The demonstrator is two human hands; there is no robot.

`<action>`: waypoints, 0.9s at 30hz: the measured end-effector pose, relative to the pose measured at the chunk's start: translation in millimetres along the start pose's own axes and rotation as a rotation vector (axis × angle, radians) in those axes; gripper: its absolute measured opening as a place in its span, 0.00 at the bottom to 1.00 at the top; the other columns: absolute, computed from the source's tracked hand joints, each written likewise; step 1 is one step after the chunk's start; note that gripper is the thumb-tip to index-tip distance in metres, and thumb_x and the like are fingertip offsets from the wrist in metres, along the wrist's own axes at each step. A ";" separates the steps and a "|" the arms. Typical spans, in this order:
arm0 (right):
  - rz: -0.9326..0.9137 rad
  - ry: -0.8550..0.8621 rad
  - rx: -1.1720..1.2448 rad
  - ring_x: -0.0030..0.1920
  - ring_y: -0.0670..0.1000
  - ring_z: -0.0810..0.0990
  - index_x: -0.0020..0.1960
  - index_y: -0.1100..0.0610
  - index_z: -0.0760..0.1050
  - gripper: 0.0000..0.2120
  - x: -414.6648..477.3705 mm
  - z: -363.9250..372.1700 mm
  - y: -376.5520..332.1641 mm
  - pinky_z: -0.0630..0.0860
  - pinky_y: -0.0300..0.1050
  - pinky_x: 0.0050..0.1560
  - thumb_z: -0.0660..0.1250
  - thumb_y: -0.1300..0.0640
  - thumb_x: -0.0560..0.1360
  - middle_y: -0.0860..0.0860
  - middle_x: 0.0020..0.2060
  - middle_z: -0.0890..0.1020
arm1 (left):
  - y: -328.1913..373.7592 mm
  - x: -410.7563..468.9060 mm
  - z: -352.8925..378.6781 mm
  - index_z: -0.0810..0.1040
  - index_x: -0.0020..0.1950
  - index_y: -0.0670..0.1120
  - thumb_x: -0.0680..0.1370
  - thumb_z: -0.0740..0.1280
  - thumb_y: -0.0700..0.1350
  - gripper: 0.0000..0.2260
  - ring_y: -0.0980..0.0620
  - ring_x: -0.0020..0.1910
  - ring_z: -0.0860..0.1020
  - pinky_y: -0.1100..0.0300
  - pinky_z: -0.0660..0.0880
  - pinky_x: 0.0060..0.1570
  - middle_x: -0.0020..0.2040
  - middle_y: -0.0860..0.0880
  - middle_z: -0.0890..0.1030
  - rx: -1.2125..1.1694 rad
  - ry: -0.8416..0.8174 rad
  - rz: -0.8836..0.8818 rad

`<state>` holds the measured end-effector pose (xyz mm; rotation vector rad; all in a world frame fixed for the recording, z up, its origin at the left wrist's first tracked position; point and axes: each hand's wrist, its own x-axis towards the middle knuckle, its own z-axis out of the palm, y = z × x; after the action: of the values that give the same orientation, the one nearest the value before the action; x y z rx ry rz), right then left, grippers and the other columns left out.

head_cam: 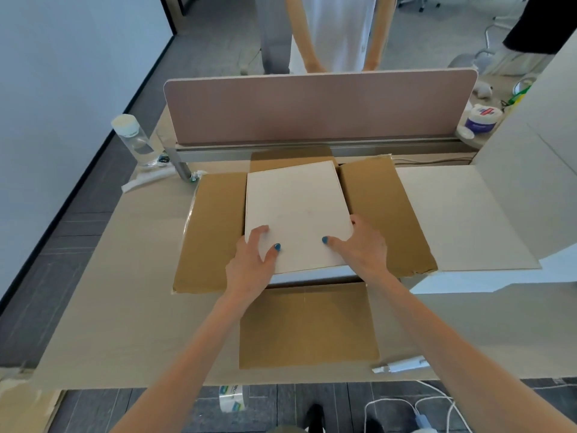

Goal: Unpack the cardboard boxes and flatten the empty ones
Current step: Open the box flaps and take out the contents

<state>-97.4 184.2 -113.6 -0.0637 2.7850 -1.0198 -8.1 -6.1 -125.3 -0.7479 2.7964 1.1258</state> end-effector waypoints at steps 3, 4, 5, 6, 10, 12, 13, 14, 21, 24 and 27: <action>-0.062 0.050 0.052 0.49 0.48 0.79 0.59 0.49 0.71 0.22 -3.1 -14.1 -11.4 0.73 0.40 0.42 0.72 0.42 0.70 0.43 0.50 0.79 | 14.1 -7.2 -15.8 0.66 0.69 0.61 0.82 0.59 0.56 0.15 0.49 0.44 0.78 0.51 0.73 0.55 0.57 0.47 0.73 -0.002 0.051 0.011; -0.082 0.066 0.062 0.49 0.47 0.79 0.59 0.49 0.71 0.22 -4.3 -20.0 -16.1 0.73 0.39 0.41 0.72 0.42 0.70 0.42 0.51 0.79 | 19.9 -11.0 -21.0 0.66 0.69 0.61 0.82 0.58 0.56 0.15 0.51 0.43 0.78 0.52 0.72 0.54 0.56 0.47 0.73 0.001 0.071 0.018; -0.103 0.081 0.078 0.48 0.46 0.78 0.60 0.48 0.71 0.22 -5.5 -26.5 -20.5 0.72 0.39 0.40 0.72 0.42 0.71 0.42 0.51 0.79 | 25.5 -15.2 -25.4 0.67 0.69 0.61 0.82 0.58 0.56 0.15 0.52 0.41 0.78 0.53 0.72 0.53 0.56 0.47 0.73 0.005 0.094 0.027; -0.121 0.093 0.097 0.48 0.46 0.77 0.60 0.48 0.71 0.22 -6.6 -33.8 -25.2 0.73 0.38 0.40 0.71 0.42 0.71 0.41 0.50 0.78 | 31.6 -19.1 -30.6 0.67 0.69 0.62 0.82 0.58 0.56 0.15 0.53 0.40 0.77 0.53 0.72 0.52 0.55 0.48 0.74 0.008 0.115 0.036; -0.179 0.146 0.179 0.45 0.44 0.77 0.59 0.46 0.72 0.19 -12.9 -68.2 -40.4 0.71 0.36 0.38 0.71 0.43 0.71 0.39 0.46 0.77 | 62.3 -31.9 -54.2 0.68 0.67 0.63 0.82 0.59 0.56 0.14 0.53 0.37 0.78 0.52 0.76 0.50 0.54 0.49 0.77 0.011 0.207 0.073; -0.195 0.171 0.199 0.46 0.44 0.75 0.60 0.46 0.72 0.20 -13.8 -88.9 -45.6 0.64 0.31 0.35 0.71 0.43 0.72 0.39 0.48 0.77 | 84.6 -41.1 -63.6 0.69 0.66 0.62 0.82 0.60 0.55 0.13 0.54 0.37 0.76 0.54 0.75 0.47 0.51 0.51 0.77 0.010 0.263 0.114; -0.198 0.189 0.195 0.47 0.44 0.74 0.61 0.47 0.72 0.21 -14.1 -100.8 -48.7 0.61 0.29 0.35 0.70 0.42 0.72 0.40 0.50 0.76 | 96.6 -45.4 -66.8 0.70 0.66 0.61 0.82 0.60 0.54 0.13 0.56 0.37 0.75 0.55 0.74 0.45 0.48 0.55 0.76 0.006 0.286 0.136; -0.208 0.215 0.187 0.49 0.44 0.74 0.63 0.48 0.72 0.22 -12.5 -112.5 -49.7 0.61 0.29 0.37 0.70 0.42 0.72 0.41 0.52 0.77 | 109.2 -50.1 -69.6 0.71 0.66 0.60 0.82 0.61 0.53 0.13 0.57 0.37 0.73 0.56 0.73 0.43 0.45 0.58 0.73 -0.005 0.302 0.153; -0.242 0.321 0.232 0.51 0.46 0.76 0.62 0.49 0.74 0.22 -3.1 -203.4 -26.4 0.74 0.44 0.48 0.71 0.42 0.72 0.45 0.55 0.80 | 196.1 -65.9 -58.7 0.70 0.68 0.61 0.82 0.60 0.55 0.13 0.62 0.39 0.72 0.68 0.66 0.35 0.56 0.56 0.73 0.057 0.349 0.275; -0.215 0.362 0.248 0.47 0.48 0.77 0.59 0.49 0.76 0.20 2.5 -238.4 0.3 0.71 0.41 0.39 0.71 0.43 0.71 0.43 0.49 0.80 | 231.1 -62.6 -36.6 0.72 0.67 0.58 0.81 0.62 0.53 0.14 0.54 0.51 0.75 0.60 0.69 0.44 0.59 0.53 0.78 0.006 0.361 0.383; -0.166 0.407 0.250 0.44 0.49 0.77 0.55 0.51 0.77 0.17 7.5 -268.9 34.4 0.68 0.42 0.38 0.72 0.45 0.70 0.45 0.46 0.80 | 262.1 -56.7 -5.1 0.73 0.68 0.57 0.81 0.63 0.52 0.14 0.57 0.51 0.71 0.62 0.67 0.41 0.62 0.52 0.78 0.024 0.331 0.408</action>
<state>-152.0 381.0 64.8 -0.0609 3.0138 -1.5730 -74.3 177.3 59.0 -0.3977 3.3473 1.0973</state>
